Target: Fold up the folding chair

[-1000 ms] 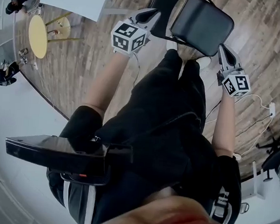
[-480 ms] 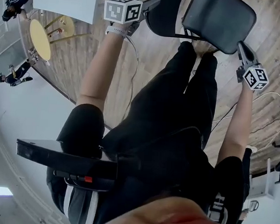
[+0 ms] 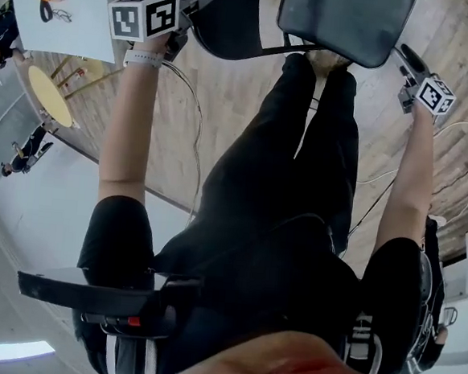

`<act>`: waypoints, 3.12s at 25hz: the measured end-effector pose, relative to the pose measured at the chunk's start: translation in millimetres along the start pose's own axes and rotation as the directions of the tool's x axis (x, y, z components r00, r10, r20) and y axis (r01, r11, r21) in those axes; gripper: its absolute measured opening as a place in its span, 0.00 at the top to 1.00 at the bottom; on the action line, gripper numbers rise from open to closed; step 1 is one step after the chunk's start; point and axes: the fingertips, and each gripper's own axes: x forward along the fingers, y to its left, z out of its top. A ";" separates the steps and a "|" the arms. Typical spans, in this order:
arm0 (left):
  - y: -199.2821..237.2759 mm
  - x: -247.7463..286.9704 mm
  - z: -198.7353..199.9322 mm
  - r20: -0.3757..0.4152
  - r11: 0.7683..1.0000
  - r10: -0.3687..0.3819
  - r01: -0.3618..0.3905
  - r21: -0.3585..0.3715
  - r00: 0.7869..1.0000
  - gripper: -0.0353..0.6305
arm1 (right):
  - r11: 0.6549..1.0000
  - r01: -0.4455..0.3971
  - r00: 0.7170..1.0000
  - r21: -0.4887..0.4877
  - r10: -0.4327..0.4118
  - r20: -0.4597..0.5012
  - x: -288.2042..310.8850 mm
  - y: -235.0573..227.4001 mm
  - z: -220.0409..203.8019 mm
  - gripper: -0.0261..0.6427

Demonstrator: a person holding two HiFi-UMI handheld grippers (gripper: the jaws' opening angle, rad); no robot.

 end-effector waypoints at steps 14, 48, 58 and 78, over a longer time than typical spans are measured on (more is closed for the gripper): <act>-3.1 32.9 -9.9 -0.159 0.999 -0.021 0.025 0.023 0.987 0.73 | 0.967 -0.095 0.994 0.234 0.106 -0.035 26.5 -110.6 -14.8 0.49; -4.4 14.9 -12.2 -0.219 0.985 -0.080 0.043 -0.169 0.972 0.88 | 0.843 -0.362 0.919 0.398 0.394 0.001 84.0 -109.9 -18.7 0.59; 14.9 -30.8 1.0 -0.207 0.989 -0.031 -0.001 -0.151 0.978 0.88 | 0.775 -0.537 0.820 0.334 0.573 -0.012 89.4 -6.6 25.1 0.65; 75.8 -113.0 15.6 -0.184 0.992 0.031 -0.053 -0.117 0.983 0.88 | 0.645 -0.713 0.640 0.276 0.759 -0.121 175.1 211.5 74.1 0.84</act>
